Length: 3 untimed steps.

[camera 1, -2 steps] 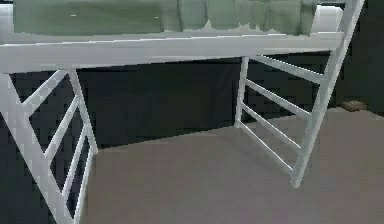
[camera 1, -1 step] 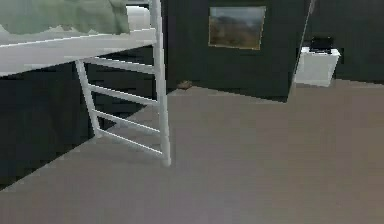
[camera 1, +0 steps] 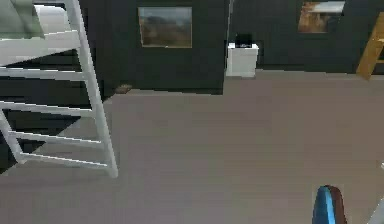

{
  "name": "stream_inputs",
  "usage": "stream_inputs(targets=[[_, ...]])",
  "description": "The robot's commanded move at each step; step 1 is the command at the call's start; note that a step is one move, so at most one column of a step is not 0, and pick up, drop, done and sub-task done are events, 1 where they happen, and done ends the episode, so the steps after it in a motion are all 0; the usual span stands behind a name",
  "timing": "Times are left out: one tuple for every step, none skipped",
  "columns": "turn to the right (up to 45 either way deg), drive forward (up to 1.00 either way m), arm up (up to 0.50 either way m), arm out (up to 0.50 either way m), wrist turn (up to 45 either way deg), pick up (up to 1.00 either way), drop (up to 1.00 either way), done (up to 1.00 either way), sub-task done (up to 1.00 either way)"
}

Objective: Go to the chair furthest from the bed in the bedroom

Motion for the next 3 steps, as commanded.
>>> stream_inputs(targets=[[0.0, 0.95, 0.0, 0.0, 0.0, 0.0, 0.0, 0.0, 0.0], [45.0, 0.0, 0.0, 0.0, 0.0, 0.0, 0.0, 0.0, 0.0], [12.0, 0.0, 0.0, 0.0, 0.0, 0.0, 0.0, 0.0, 0.0]])
